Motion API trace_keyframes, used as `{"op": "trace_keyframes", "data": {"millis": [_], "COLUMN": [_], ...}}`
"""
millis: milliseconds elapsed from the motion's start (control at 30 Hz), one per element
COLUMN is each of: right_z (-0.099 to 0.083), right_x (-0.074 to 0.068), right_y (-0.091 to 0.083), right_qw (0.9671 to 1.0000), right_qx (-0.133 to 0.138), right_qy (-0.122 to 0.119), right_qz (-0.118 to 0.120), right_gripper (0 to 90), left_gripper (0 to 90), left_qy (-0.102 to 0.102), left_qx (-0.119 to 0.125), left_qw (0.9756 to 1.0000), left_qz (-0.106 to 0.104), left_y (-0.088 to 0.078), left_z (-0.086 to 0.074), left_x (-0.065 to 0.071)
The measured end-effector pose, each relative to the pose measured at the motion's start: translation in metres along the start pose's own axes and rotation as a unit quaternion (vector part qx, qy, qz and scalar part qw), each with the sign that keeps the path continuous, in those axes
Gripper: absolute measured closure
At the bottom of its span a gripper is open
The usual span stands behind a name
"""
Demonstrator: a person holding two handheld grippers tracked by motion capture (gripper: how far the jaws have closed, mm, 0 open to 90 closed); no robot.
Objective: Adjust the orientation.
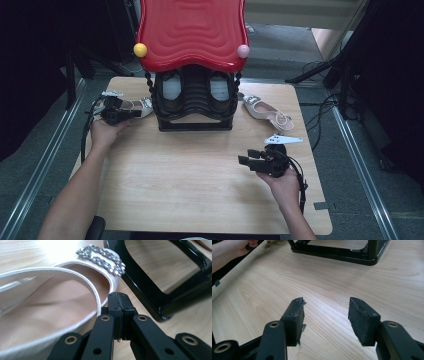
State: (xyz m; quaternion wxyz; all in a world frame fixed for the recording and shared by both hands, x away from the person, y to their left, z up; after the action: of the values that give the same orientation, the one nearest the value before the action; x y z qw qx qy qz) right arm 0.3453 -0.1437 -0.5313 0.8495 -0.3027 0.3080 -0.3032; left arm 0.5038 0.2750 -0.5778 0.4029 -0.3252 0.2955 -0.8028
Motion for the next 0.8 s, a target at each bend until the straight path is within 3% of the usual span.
{"op": "trace_keyframes", "data": {"millis": [167,333,533,800], "right_z": [-0.005,-0.008,-0.006,-0.002], "right_x": [0.003,0.004,0.005,0.006], "right_y": [-0.004,-0.006,-0.005,-0.001], "right_qw": [0.9999,0.9998,0.9999,1.0], "right_qx": [0.003,0.004,0.005,0.001], "right_qy": [0.009,0.013,0.013,0.009], "right_qz": [-0.007,-0.011,-0.008,-0.002], "right_gripper": [47.7,47.7,47.8,46.7], "left_gripper": [90.0,90.0,90.0,90.0], "left_qy": [-0.013,-0.039,-0.043,-0.038], "left_qx": [-0.001,0.022,0.028,0.022], "left_qw": [0.9998,0.9984,0.9987,0.9988], "left_qz": [0.016,0.033,0.003,-0.021], "left_y": [0.009,0.015,0.008,-0.024], "left_z": [0.012,0.02,0.021,0.013], "left_x": [-0.001,-0.005,0.001,0.013]}}
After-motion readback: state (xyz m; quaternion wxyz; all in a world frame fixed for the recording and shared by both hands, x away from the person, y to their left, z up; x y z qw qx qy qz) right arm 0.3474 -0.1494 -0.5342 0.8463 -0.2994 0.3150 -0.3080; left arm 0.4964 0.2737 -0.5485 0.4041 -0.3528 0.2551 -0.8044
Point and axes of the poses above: each handheld gripper's, and its own axes: y roughly forward along the jaws, z roughly out of its top, x roughly to its right, the point moved 9 cm from there along y, roughly forward along the jaws, and after that the axes turned 9 degrees about -x, right-handed, at the moved point
